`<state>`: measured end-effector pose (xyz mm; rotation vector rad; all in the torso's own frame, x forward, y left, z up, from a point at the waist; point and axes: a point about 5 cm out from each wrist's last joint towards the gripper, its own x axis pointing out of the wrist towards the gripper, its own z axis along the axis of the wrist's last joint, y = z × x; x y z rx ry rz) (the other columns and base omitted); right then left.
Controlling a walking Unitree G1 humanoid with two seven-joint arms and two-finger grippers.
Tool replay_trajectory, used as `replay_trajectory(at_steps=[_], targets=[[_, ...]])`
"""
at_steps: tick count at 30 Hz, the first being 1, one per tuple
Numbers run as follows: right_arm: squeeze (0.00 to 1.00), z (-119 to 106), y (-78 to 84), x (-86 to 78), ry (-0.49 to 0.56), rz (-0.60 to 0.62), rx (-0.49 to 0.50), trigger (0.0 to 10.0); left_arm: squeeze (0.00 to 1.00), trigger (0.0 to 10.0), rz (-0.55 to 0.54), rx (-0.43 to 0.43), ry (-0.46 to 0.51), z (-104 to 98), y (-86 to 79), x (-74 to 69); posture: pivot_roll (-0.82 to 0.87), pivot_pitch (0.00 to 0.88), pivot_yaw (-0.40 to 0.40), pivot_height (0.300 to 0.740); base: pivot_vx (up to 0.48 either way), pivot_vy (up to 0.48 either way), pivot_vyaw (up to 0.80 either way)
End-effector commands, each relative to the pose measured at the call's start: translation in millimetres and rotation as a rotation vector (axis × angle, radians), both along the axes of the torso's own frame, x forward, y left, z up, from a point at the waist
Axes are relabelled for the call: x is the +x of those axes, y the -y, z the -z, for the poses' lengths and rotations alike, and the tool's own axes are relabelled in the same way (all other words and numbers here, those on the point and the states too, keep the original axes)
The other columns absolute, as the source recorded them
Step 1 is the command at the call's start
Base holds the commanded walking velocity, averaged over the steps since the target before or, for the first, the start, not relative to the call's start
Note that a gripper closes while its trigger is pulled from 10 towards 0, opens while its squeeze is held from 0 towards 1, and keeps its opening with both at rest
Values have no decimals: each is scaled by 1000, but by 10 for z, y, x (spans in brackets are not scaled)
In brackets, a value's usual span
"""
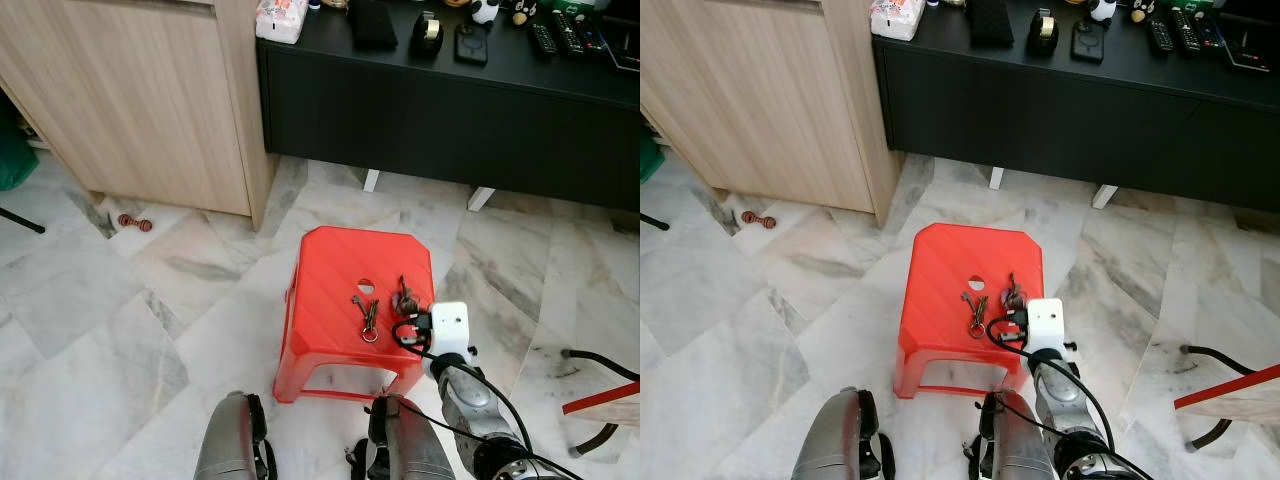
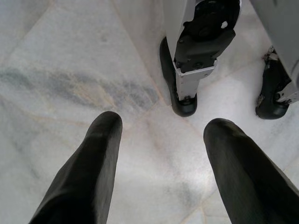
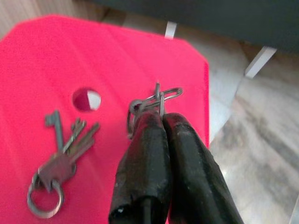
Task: Hang keys on a hook
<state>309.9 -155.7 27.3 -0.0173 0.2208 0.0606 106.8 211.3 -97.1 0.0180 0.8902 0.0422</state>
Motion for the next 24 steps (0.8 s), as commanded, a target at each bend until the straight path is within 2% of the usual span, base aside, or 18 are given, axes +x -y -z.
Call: replay_trajectory(at_steps=[1,7,14,16,20,21,22,24], targets=[[0,23,50,-36,4,20,-13,0,0,10000,52,-16,-42,42,119,-25,53,193,-113,619,0,0,0],[0,-92,65,4,89,29,2,0,0,10000,48,-13,-41,24,120,111,48,143,-109,619,0,0,0],[0,-180,115,24,157,72,1,0,0,10000,45,-11,-42,13,122,185,46,110,-104,619,0,0,0],[0,-278,161,59,214,103,2,0,0,10000,45,-10,-40,1,123,241,45,88,-104,619,0,0,0],[0,-318,194,74,232,126,-8,0,0,10000,42,-8,-35,-12,123,290,44,69,-104,619,0,0,0],[0,-314,206,64,230,136,-8,980,0,10000,42,-7,-25,-26,124,331,41,59,-103,619,0,0,0],[0,-307,195,45,236,129,8,10000,0,10000,35,-10,-14,-37,127,365,39,48,-103,619,0,0,0],[0,-296,173,0,252,106,14,10000,0,10000,31,-10,-11,-47,130,400,40,38,-102,619,0,0,0]])
